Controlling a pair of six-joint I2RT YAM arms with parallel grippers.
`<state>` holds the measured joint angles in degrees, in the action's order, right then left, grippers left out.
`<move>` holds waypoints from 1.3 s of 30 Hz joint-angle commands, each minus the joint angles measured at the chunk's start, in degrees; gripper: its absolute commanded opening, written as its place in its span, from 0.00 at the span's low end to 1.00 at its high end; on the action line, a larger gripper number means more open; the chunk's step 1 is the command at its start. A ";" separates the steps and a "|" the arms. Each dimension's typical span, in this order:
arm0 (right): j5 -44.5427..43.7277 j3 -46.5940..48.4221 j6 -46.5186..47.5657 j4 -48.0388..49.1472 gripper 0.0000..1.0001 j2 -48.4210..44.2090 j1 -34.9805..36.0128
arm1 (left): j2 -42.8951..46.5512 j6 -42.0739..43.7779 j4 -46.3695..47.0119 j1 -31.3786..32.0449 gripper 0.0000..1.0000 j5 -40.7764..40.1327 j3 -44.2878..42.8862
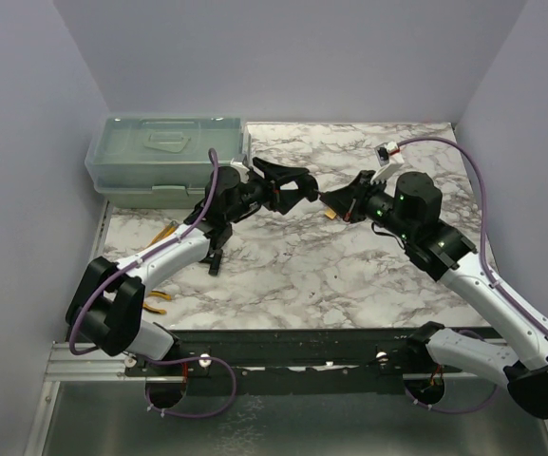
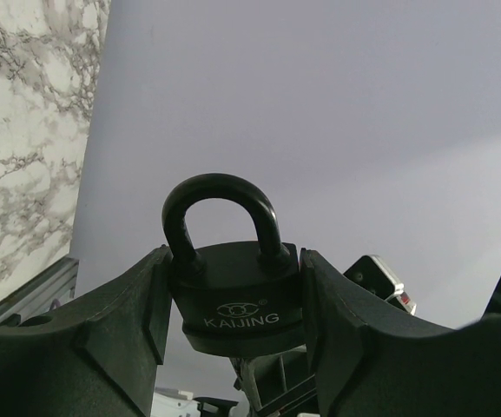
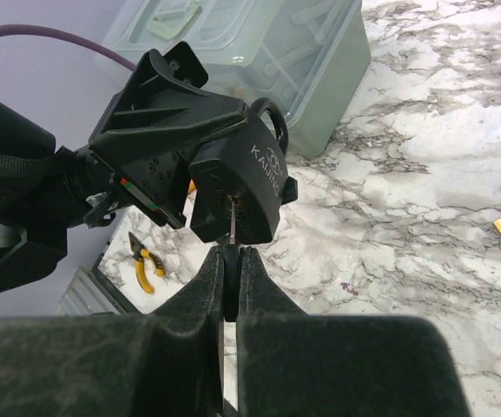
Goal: Unlock with the key
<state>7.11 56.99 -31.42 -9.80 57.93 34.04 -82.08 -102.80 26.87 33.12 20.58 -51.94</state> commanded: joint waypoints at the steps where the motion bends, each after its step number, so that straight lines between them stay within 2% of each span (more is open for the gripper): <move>1: -3.42 -0.33 0.42 1.54 0.00 0.80 -0.12 | 0.26 -1.63 6.57 1.41 0.00 0.25 -1.06; 12: -9.52 1.46 1.28 -1.79 0.00 3.13 1.93 | -1.11 -1.85 5.38 2.70 0.00 -3.12 -1.44; 28: -14.92 3.22 2.81 -3.69 0.00 7.40 6.99 | -1.15 0.95 -2.21 3.17 0.00 -5.69 -2.52; 34: -18.12 2.79 4.14 -2.29 0.00 8.78 9.71 | -0.94 -0.25 -4.13 3.26 0.00 -6.32 -2.34; 39: -21.10 -0.47 7.48 2.65 0.00 8.06 12.93 | -0.58 -3.10 -4.64 3.26 0.00 -6.29 -1.79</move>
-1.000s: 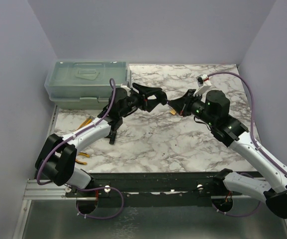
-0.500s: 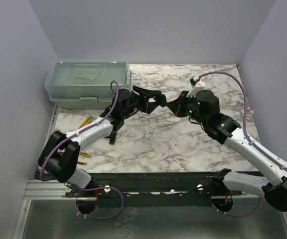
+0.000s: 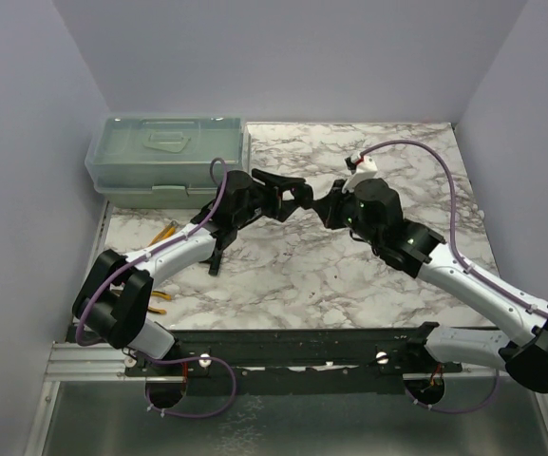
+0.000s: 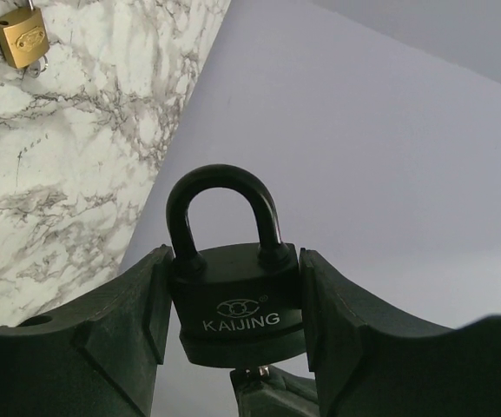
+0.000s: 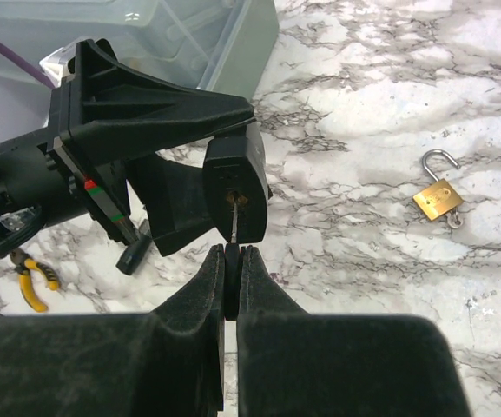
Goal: Unlock with the key
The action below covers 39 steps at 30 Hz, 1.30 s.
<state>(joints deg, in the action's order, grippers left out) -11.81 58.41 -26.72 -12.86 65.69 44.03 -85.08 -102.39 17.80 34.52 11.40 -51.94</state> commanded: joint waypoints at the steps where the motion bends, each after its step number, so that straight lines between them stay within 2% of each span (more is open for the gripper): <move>1: -3.31 -2.30 3.15 6.09 0.00 0.42 3.51 | 2.56 -3.99 4.17 1.86 0.00 2.68 -1.68; 9: -2.79 -2.84 2.18 7.41 0.00 2.12 4.13 | 2.86 -2.06 0.19 2.17 0.00 0.36 -2.91; 11: -6.85 -1.48 0.29 4.04 0.00 2.96 4.13 | 3.09 -1.19 -0.50 2.37 0.00 -0.47 -3.03; 14: -9.07 -1.90 -0.42 3.85 0.00 2.99 4.13 | 3.84 -0.24 -2.33 2.72 0.00 -2.38 -3.08; 26: -7.19 -2.88 2.12 5.98 0.00 4.77 4.72 | 4.43 -0.03 -8.64 5.14 0.00 -10.56 -3.50; 37: -6.35 -4.87 -4.33 7.53 0.01 2.69 4.75 | 5.24 -0.08 -8.93 5.46 0.00 -10.96 -2.36; 38: -6.00 -4.66 -4.54 7.15 0.07 2.62 4.75 | 5.45 0.02 -8.99 5.47 0.00 -12.01 -2.23; 39: -5.44 -4.33 -4.68 6.82 0.20 2.67 4.75 | 5.64 0.07 -9.01 5.47 0.00 -12.46 -2.06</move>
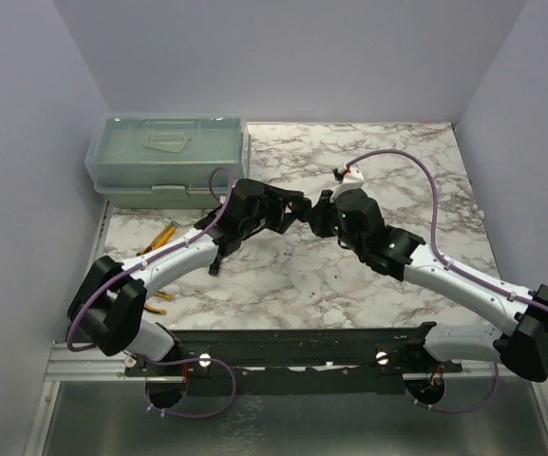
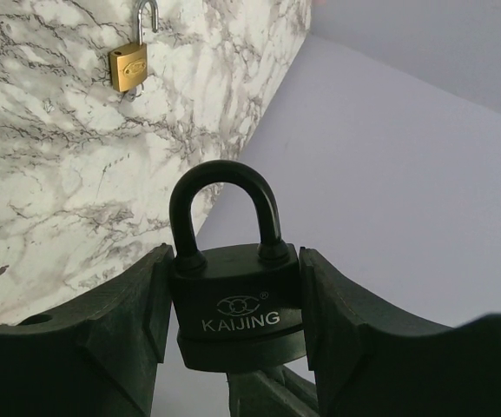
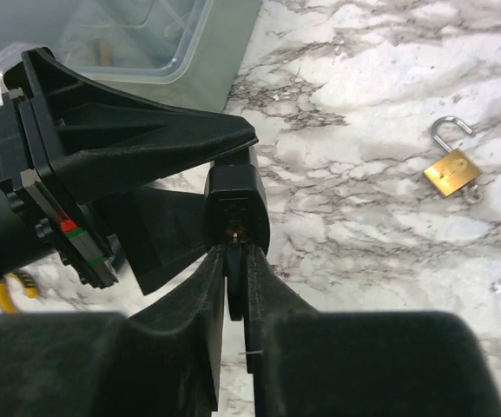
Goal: Unlock with the key
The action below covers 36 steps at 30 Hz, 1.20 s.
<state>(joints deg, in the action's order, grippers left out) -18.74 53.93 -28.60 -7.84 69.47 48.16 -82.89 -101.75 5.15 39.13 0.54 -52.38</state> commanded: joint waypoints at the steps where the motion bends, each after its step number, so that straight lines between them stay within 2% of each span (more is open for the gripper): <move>1: 1.87 0.50 -3.00 1.25 0.31 -1.10 0.62 | 3.63 -0.60 3.58 0.83 0.00 -1.80 -1.40; 3: 3.10 1.25 -3.20 -0.11 0.47 -1.31 0.62 | 3.91 -0.69 3.41 0.86 0.00 -2.21 -1.04; 5: 4.22 2.03 -3.58 -1.68 0.56 -1.84 0.62 | 4.37 -0.69 3.14 0.85 0.00 -2.73 -0.81; 11: 6.01 3.19 -5.01 -6.38 0.60 -5.07 0.62 | 5.06 -0.44 2.51 0.85 0.00 -4.21 -0.58; 14: 5.81 3.33 -5.06 -7.94 0.58 -6.84 0.62 | 5.12 -0.29 2.46 0.85 0.00 -4.31 -0.62; 19: 4.45 3.46 -4.39 -9.03 0.50 -7.71 0.62 | 4.77 -0.39 2.41 0.85 0.00 -3.85 -0.70; 26: 3.11 3.91 -2.87 -8.05 0.44 -5.41 0.62 | 5.31 -0.06 2.41 0.85 0.00 -3.35 -0.79; 36: 1.48 5.28 -0.59 -6.62 0.31 -2.83 0.62 | 5.94 0.03 2.29 0.81 0.00 -2.41 -0.35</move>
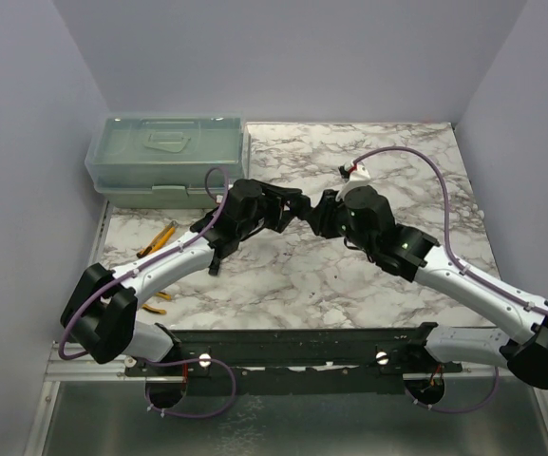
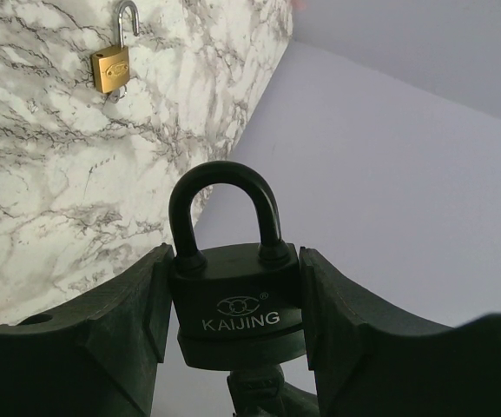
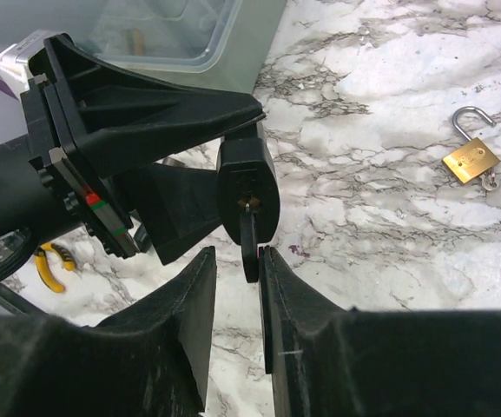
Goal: Unlock with the key
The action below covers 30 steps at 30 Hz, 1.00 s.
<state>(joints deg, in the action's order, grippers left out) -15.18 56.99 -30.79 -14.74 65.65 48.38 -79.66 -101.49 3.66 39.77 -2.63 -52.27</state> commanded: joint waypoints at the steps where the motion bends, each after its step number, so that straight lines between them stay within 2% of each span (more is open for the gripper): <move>1: -2.32 2.24 1.67 0.44 0.29 1.11 0.40 | 2.77 -0.15 3.77 0.22 0.00 0.78 -0.46; 9: -3.61 1.97 2.22 1.65 0.06 1.77 0.40 | 3.15 0.83 3.79 0.22 0.00 1.30 -0.76; 12: -3.70 1.80 2.33 2.66 0.01 2.10 0.40 | 3.11 1.24 3.95 0.21 0.00 1.93 -0.97; 30: -3.51 1.92 4.23 7.90 0.00 7.07 0.40 | 3.26 2.89 4.69 0.57 0.00 4.19 -2.31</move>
<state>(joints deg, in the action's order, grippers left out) -17.34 58.08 -27.27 -11.07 71.07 48.40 -79.15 -98.96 2.35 38.87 -3.92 -52.25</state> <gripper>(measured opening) 0.042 0.585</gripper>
